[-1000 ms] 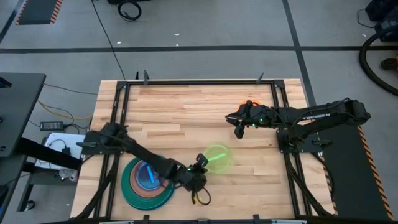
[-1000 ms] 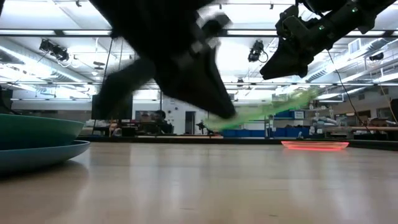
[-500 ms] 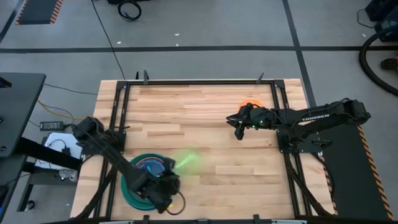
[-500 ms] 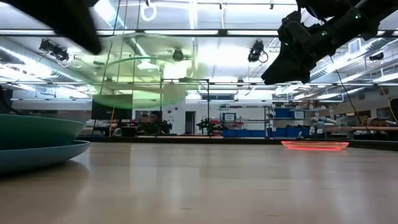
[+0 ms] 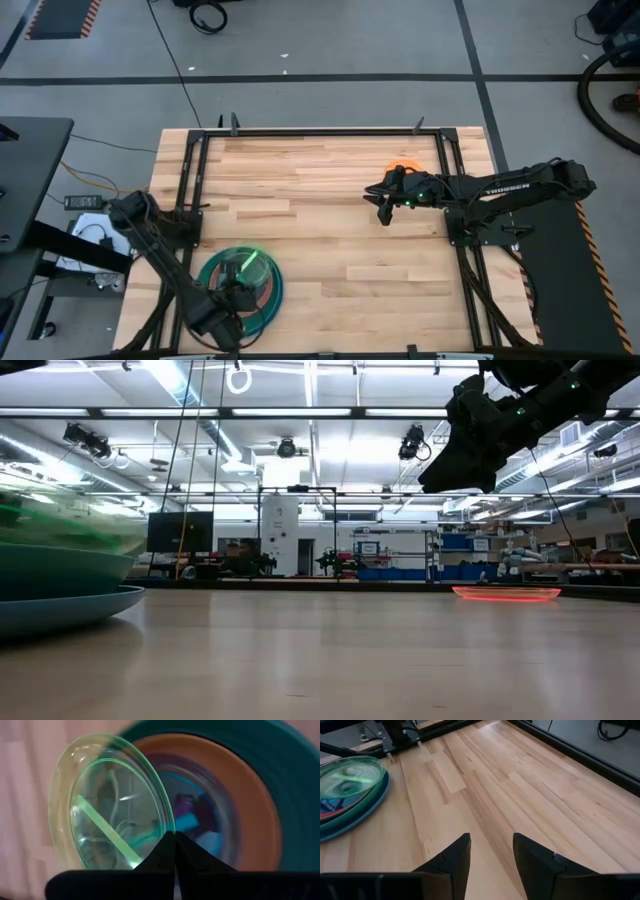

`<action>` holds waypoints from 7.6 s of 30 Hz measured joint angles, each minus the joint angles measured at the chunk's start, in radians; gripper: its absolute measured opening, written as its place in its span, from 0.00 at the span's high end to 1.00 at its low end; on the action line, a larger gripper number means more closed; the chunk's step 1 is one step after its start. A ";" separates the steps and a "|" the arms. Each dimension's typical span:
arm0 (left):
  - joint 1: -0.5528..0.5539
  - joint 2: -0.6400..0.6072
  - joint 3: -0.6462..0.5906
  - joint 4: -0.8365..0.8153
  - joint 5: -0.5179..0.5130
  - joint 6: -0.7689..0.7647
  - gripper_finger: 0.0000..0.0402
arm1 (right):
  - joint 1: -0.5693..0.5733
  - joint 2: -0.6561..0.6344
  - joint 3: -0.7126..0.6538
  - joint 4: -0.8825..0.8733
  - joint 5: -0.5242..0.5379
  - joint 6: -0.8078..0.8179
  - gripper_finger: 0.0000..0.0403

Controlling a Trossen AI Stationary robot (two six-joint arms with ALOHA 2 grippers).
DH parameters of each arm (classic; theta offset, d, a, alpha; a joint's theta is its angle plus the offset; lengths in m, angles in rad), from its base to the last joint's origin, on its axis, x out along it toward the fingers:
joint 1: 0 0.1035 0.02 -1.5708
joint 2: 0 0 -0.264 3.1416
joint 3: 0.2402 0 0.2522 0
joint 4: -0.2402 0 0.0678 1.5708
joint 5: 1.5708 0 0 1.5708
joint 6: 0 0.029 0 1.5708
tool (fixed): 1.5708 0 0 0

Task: Stack plastic plates
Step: Stack the light green plate on top of the light blue plate, then stack the orange plate on top of the light green plate, then return to Home Position

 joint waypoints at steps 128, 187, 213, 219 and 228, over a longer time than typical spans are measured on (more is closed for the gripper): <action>-0.009 -0.337 0.001 0.196 -0.286 0.159 0.87 | 0.456 0.704 0.600 -0.201 0.058 -0.790 0.98; 0.266 -1.057 -1.014 1.470 -0.062 0.489 0.97 | 0.335 1.351 1.363 -0.172 -0.411 -1.331 0.75; 0.270 -1.065 -1.015 1.457 -0.036 0.578 0.97 | 0.287 1.161 1.282 -0.447 -0.201 -0.893 0.64; 0.271 -1.064 -1.092 1.560 -0.042 0.634 0.97 | 0.284 1.011 1.027 -0.278 -0.178 -0.802 0.67; 0.271 -1.064 -1.239 1.731 -0.085 0.716 0.97 | 0.231 0.689 0.611 0.134 -0.190 -0.637 0.69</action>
